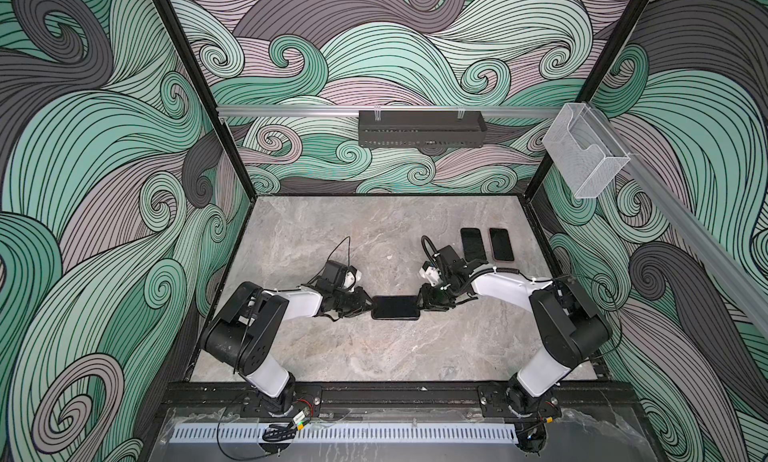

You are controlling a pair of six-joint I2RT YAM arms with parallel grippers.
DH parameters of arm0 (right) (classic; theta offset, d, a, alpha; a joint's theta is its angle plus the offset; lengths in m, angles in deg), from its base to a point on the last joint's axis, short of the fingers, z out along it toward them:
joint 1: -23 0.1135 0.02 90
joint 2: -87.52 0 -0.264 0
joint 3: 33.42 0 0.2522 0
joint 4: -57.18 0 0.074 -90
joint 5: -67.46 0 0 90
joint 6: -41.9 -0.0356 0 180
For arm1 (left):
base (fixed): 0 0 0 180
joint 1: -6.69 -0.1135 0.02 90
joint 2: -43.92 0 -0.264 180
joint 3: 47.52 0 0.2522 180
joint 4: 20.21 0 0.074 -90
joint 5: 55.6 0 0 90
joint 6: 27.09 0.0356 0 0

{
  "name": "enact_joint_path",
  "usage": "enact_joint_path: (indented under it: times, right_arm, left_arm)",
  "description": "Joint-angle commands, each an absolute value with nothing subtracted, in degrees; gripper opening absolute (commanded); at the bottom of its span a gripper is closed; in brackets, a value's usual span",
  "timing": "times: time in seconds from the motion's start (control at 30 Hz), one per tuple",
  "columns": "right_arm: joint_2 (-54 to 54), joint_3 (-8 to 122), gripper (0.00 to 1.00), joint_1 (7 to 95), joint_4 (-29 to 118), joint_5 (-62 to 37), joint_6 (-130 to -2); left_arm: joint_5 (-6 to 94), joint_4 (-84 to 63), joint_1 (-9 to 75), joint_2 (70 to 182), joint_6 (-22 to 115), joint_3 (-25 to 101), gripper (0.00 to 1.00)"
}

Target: Put the phone into the phone case

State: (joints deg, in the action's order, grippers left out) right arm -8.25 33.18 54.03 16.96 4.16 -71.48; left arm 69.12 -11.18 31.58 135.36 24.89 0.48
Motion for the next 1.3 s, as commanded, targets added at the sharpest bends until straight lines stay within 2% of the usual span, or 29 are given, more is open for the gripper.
enact_joint_path:
  times: [0.0, 0.23, 0.4, 0.8, 1.27]
  right_arm:
    - [-6.65, 34.46, 0.37, 54.54, 11.91, 0.10, -68.65]
    - [-7.52, 34.04, 0.24, 55.53, 11.78, 0.39, -68.04]
    - [-9.00, 33.90, 0.19, 56.55, 13.17, 0.97, -68.35]
    - [-12.17, 33.86, 0.16, 57.24, 15.99, 1.97, -69.25]
    - [-15.75, 33.86, 0.13, 58.42, 19.37, 4.53, -69.78]
  left_arm:
    - [68.45, -5.55, 32.01, 135.12, 28.80, 3.09, 0.29]
    - [68.47, -1.18, 32.09, 134.86, 31.63, 4.67, 0.27]
    - [68.76, -1.43, 32.40, 135.71, 31.71, 4.83, 0.25]
    - [69.89, -1.79, 33.08, 137.78, 32.05, 5.22, 0.18]
    - [70.23, -1.26, 34.75, 138.75, 32.51, 5.60, 0.18]
